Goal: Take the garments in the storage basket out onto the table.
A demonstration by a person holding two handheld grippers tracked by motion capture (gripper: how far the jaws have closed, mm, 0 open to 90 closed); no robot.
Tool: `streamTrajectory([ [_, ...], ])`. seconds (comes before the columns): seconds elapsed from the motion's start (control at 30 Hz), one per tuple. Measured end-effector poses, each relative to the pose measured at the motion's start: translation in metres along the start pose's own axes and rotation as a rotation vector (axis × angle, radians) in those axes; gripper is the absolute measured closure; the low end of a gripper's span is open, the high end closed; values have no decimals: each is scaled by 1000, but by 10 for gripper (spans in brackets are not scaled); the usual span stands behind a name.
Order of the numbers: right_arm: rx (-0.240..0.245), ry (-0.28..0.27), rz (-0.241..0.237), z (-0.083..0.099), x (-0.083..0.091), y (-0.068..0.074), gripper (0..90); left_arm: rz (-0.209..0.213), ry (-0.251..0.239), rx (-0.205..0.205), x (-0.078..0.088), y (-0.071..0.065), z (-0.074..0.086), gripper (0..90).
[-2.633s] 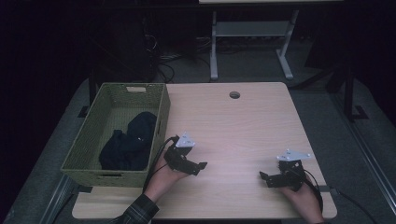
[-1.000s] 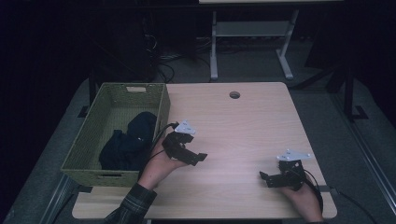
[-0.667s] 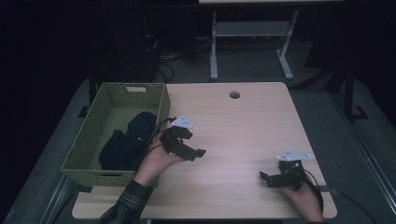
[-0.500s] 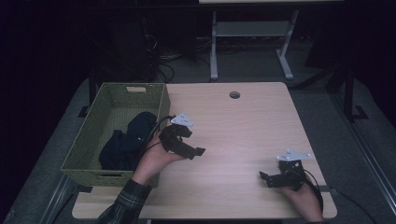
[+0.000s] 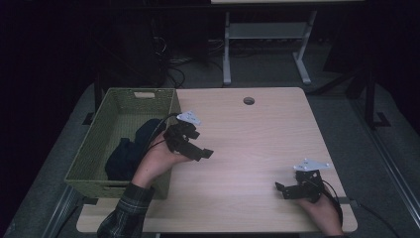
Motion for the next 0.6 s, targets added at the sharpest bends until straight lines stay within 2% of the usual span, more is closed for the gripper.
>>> streamTrajectory([
  [0.23,-2,-1,0,0,0,0,18,-11,-7,9,10,7,3,150],
  [0.37,-2,0,0,0,0,0,18,-39,-16,29,17,12,5,150],
  [0.47,-2,0,0,0,0,0,18,-46,2,23,21,15,8,150],
  [0.6,-2,0,0,0,0,0,18,-82,14,30,28,21,12,150],
])
Point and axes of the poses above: each handheld gripper's, and its own axes: x roughly backward along the jaws, z roughly out of its underside, y roughly to its left, the point moved 8 cm from there along -x, roughly forward along the jaws, and after that the axes turned 7 degrees about -x, right-handed, at the moved point
